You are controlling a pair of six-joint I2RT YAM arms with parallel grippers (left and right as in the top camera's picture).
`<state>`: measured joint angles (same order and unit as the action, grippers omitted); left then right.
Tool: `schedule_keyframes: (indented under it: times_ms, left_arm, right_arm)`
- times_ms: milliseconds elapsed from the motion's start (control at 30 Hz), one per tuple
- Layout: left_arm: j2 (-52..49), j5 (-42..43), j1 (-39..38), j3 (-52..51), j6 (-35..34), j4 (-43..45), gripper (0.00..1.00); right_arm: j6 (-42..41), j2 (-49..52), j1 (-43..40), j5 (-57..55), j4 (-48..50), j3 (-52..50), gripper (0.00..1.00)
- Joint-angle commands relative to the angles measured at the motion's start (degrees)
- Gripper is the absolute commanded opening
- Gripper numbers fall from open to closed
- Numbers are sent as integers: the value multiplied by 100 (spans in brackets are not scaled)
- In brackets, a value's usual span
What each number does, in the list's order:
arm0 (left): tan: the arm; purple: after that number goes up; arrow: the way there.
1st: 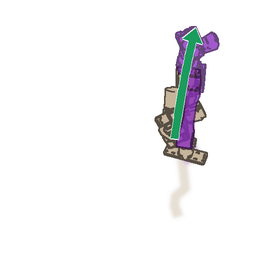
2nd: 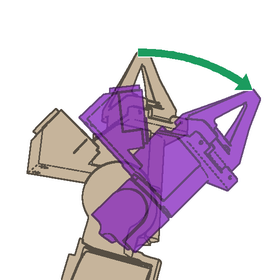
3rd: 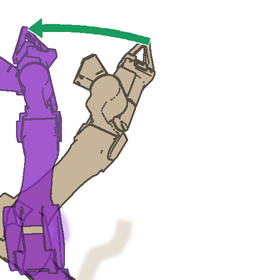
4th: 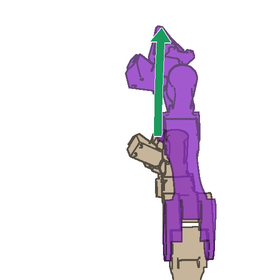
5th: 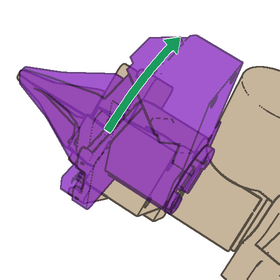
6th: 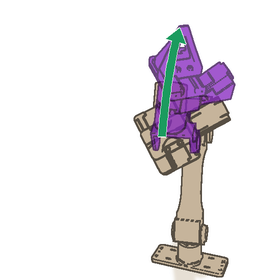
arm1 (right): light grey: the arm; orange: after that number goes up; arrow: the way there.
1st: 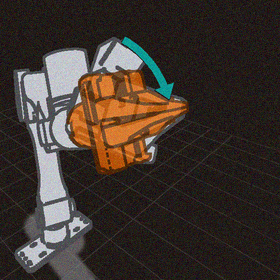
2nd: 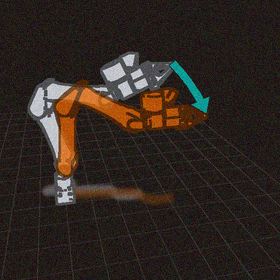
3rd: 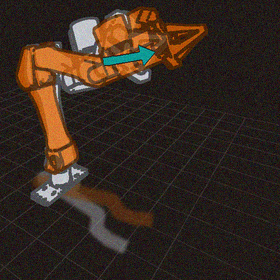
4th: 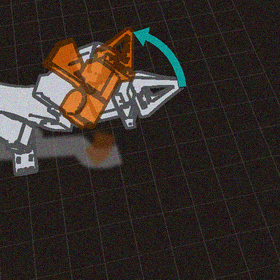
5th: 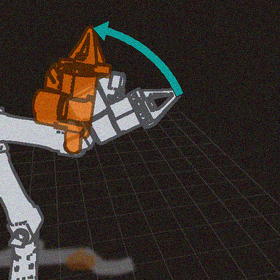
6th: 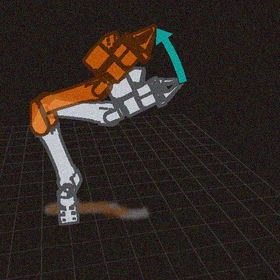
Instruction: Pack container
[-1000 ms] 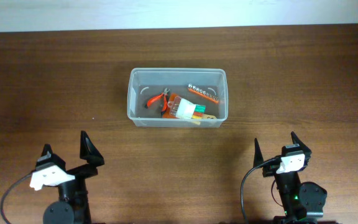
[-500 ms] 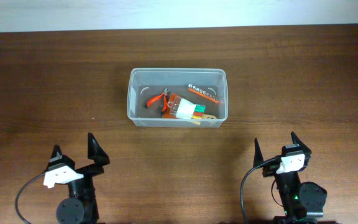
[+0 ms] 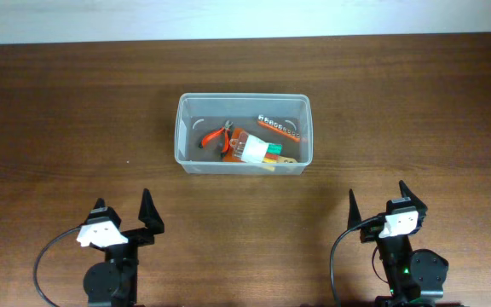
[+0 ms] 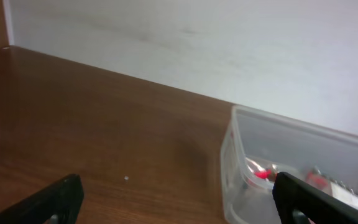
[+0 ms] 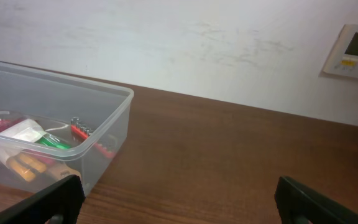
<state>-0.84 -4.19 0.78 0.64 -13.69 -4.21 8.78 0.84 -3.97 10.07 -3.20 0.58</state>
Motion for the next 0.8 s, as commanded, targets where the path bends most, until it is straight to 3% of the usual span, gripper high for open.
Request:
schedule_keyframes:
  times_ms: [0, 200, 300, 400, 767]
  left_arm:
    - [55, 295, 26, -17, 551, -44, 99]
    - [55, 313, 24, -17, 570, -50, 99]
    - [55, 341, 26, -17, 1488, -55, 99]
    - [55, 345, 26, -17, 1923, -57, 99]
    - [55, 444, 24, -13, 1895, -55, 99]
  right_arm:
    - [-66, -44, 13, 70, -28, -26, 99]
    - [-66, -42, 13, 70, -28, -26, 99]
    - [-66, -44, 13, 70, -28, -26, 99]
    - [-66, -42, 13, 70, -28, -26, 99]
    - [-66, -44, 13, 70, -28, -26, 99]
